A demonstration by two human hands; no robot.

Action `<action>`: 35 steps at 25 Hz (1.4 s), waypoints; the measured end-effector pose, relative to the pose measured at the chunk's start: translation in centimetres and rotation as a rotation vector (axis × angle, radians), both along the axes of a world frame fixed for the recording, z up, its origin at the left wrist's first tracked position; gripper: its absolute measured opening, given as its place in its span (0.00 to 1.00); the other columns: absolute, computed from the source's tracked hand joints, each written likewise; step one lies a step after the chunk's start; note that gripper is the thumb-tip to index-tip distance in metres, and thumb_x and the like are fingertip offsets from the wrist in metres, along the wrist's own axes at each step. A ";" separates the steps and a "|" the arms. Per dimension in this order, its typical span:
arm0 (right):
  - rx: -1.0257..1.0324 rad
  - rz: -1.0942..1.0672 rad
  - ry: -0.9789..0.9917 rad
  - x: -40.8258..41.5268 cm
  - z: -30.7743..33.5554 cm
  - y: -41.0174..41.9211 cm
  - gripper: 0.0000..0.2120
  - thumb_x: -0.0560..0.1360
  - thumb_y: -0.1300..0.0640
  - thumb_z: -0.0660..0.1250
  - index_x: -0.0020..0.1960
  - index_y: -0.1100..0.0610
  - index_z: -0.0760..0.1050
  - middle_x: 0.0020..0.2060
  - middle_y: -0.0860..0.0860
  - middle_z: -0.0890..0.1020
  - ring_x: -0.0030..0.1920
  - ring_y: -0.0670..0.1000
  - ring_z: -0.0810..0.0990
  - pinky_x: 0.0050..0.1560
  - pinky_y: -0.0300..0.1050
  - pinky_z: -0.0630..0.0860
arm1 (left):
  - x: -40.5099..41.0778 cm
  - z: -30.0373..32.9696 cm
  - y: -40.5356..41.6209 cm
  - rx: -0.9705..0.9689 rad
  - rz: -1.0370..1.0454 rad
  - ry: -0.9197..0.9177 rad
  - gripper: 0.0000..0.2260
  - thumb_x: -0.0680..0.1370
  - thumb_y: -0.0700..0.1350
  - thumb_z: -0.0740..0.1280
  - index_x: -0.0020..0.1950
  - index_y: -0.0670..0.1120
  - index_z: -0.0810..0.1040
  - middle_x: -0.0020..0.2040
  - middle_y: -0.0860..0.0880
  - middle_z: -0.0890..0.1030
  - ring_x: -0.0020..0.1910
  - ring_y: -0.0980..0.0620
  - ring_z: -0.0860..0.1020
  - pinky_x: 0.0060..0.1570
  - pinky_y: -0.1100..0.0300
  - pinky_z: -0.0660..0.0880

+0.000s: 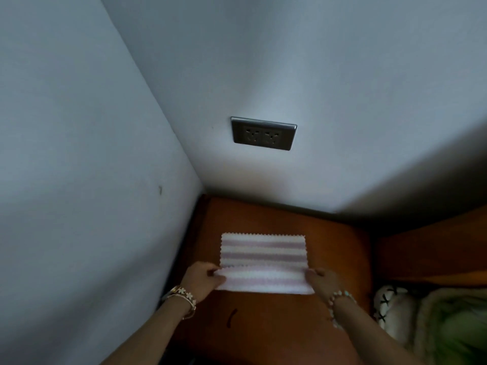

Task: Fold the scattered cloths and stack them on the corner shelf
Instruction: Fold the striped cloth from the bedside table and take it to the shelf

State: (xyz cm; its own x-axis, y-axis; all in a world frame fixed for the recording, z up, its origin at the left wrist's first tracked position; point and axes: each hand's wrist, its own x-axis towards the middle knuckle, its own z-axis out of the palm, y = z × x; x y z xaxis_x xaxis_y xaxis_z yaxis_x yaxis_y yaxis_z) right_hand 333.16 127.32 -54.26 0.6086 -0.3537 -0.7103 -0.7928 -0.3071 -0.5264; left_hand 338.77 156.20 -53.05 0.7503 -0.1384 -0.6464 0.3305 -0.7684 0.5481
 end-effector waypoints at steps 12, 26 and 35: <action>0.098 -0.300 -0.092 5.0 -1.8 -0.6 0.04 0.74 0.55 0.72 0.43 0.53 0.78 0.43 0.52 0.81 0.45 0.55 0.79 0.48 0.53 0.79 | 3.8 -4.4 -1.4 -0.145 0.314 -0.026 0.13 0.78 0.51 0.66 0.56 0.44 0.79 0.51 0.45 0.83 0.50 0.45 0.81 0.55 0.45 0.77; -0.069 -0.259 -0.034 6.0 -3.9 -0.8 0.06 0.73 0.50 0.72 0.42 0.52 0.79 0.46 0.56 0.84 0.47 0.57 0.80 0.52 0.54 0.79 | 5.2 -6.2 -3.1 0.090 0.215 -0.169 0.14 0.79 0.50 0.65 0.58 0.41 0.74 0.48 0.42 0.81 0.48 0.41 0.79 0.47 0.51 0.75; -0.149 -0.093 0.036 4.6 -4.4 1.4 0.27 0.73 0.49 0.71 0.67 0.59 0.70 0.61 0.58 0.78 0.59 0.58 0.78 0.56 0.48 0.77 | -0.9 -8.4 -9.3 0.299 -0.704 -0.577 0.28 0.77 0.57 0.52 0.76 0.48 0.60 0.77 0.47 0.62 0.75 0.46 0.60 0.71 0.44 0.64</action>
State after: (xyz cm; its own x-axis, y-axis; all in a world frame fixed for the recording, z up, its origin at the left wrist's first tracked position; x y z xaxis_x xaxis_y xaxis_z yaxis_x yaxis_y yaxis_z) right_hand 337.74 128.68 -58.70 0.5432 -0.5102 -0.6668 -0.8391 -0.3036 -0.4513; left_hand 337.84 146.93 -61.41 0.7720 -0.5680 -0.2852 -0.5200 -0.8225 0.2306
